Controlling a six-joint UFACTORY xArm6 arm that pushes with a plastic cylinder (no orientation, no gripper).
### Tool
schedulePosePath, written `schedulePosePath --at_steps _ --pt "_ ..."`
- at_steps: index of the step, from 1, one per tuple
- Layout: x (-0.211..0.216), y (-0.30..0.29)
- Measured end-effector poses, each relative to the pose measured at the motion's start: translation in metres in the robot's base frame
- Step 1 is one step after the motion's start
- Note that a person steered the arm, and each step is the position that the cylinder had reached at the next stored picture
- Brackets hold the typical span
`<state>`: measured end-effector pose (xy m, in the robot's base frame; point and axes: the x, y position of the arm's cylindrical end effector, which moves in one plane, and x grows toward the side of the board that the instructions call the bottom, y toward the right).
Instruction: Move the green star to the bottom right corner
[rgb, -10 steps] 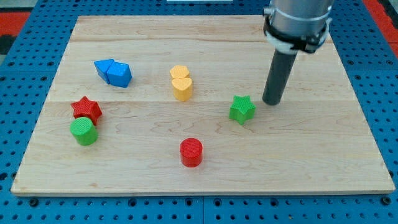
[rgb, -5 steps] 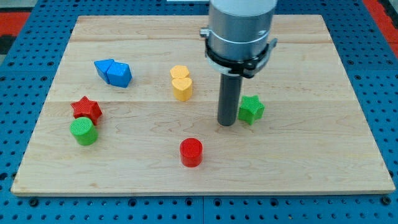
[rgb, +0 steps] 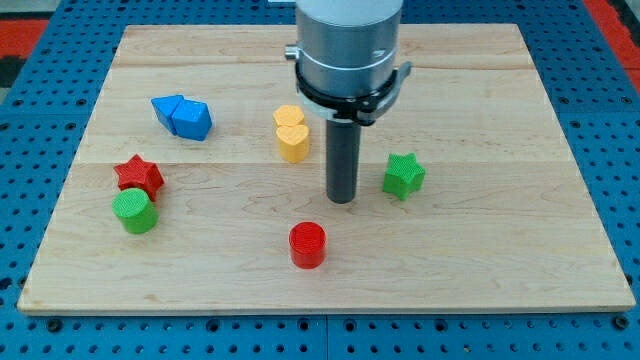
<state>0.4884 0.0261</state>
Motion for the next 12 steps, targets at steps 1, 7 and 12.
schedulePosePath --at_steps 1,7,12 --pt "0.000 0.032" --pt "-0.065 0.059" --pt "0.024 0.175"
